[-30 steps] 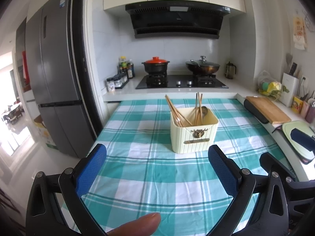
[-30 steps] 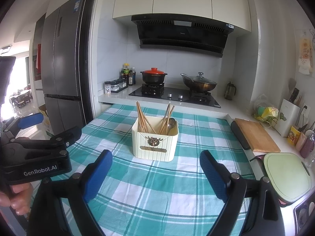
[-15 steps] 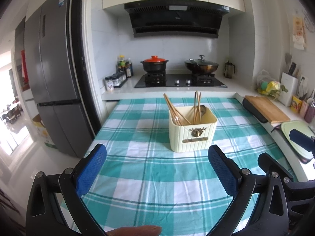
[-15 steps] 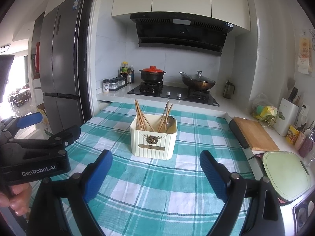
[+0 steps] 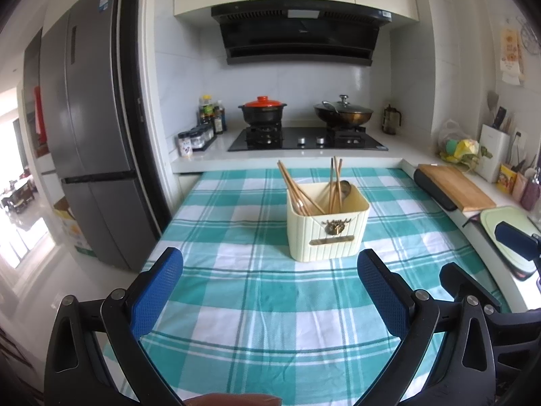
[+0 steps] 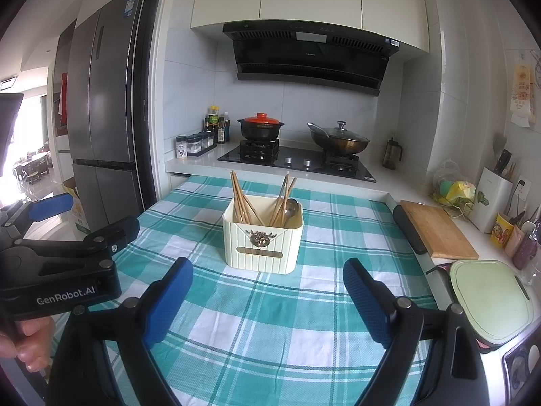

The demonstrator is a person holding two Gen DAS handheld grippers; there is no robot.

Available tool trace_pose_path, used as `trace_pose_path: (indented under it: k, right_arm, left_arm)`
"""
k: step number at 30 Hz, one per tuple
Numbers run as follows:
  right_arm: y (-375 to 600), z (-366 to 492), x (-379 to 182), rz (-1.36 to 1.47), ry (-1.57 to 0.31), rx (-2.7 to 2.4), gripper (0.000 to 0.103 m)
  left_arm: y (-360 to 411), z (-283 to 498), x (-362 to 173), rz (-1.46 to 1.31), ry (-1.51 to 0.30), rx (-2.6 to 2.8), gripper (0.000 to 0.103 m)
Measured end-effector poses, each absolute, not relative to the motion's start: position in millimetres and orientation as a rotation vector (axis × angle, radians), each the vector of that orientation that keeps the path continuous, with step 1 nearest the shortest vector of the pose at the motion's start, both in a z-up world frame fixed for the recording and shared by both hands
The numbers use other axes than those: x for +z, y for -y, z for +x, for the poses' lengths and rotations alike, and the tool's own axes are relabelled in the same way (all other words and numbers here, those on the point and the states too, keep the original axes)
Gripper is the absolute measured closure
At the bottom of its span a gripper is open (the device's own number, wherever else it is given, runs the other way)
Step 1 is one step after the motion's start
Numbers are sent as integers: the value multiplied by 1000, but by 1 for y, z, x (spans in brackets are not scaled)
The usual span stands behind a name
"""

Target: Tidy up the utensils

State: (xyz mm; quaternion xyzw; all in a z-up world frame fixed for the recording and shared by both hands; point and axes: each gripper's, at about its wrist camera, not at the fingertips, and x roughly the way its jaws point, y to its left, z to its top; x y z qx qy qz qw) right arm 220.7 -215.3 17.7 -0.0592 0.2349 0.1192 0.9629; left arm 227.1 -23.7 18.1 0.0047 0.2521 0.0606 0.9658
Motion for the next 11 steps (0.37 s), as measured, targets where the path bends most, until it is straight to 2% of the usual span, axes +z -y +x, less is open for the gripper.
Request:
trace_pose_path:
  k: [11]
  right_arm:
    - [219, 219, 13, -111, -484, 232, 11]
  left_arm:
    - [20, 225, 16, -13, -518, 123, 0]
